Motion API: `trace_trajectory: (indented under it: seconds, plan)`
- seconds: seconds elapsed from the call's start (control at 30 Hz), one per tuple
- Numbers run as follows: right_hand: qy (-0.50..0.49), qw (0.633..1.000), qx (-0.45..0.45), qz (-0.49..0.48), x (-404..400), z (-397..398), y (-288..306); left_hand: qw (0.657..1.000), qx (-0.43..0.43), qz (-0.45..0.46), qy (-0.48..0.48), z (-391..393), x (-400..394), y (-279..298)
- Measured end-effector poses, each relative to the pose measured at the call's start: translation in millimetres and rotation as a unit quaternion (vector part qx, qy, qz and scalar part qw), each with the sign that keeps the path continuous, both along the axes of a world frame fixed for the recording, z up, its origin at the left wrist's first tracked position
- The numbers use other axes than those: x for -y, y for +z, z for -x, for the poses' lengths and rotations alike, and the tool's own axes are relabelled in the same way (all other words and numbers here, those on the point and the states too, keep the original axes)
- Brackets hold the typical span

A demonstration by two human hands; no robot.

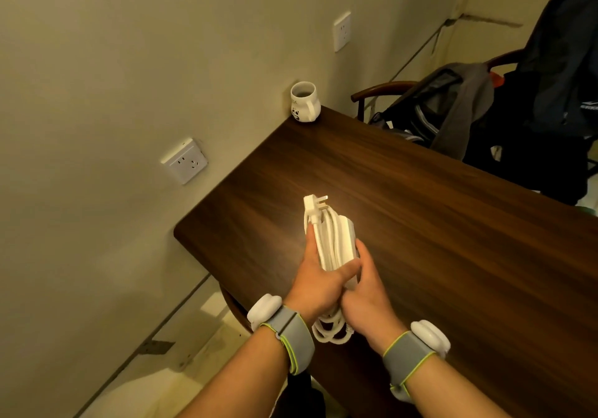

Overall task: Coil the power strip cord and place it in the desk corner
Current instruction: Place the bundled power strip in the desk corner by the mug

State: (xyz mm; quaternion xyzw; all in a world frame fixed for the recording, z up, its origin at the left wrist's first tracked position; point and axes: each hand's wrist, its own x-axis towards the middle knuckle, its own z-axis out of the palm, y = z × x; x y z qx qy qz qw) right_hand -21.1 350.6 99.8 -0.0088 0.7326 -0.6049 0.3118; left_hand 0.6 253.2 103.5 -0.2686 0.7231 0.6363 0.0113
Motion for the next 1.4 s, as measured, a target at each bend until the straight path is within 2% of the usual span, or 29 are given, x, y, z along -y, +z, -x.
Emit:
trace_trajectory:
  seconds: [0.13,0.3,0.47,0.6,0.83,1.03,1.2,1.4]
  plan:
    - [0.023,0.999,-0.021,-0.017,14,7,-8,0.999,0.0,0.014,0.029,7,18,-10]
    - [0.052,0.998,0.014,0.011,46,35,-19,1.0,0.006,0.003,0.01,34,62,-20]
    - [-0.033,0.982,0.156,0.105,82,81,-26,1.0,0.022,-0.003,-0.01,67,116,-20]
    - [-0.089,0.974,0.173,0.116,128,120,-33,0.995,0.035,0.075,-0.051,105,167,-23]
    - [-0.199,0.965,0.153,0.074,185,181,-54,0.955,0.133,0.24,-0.11,179,245,-45]
    - [-0.187,0.972,0.142,0.021,225,220,-72,0.906,0.178,0.341,-0.175,230,275,-67]
    - [-0.235,0.96,0.15,-0.012,252,251,-88,0.887,0.176,0.363,-0.224,259,299,-85]
    - [-0.214,0.966,0.131,-0.064,272,269,-95,0.873,0.175,0.376,-0.258,280,319,-98]
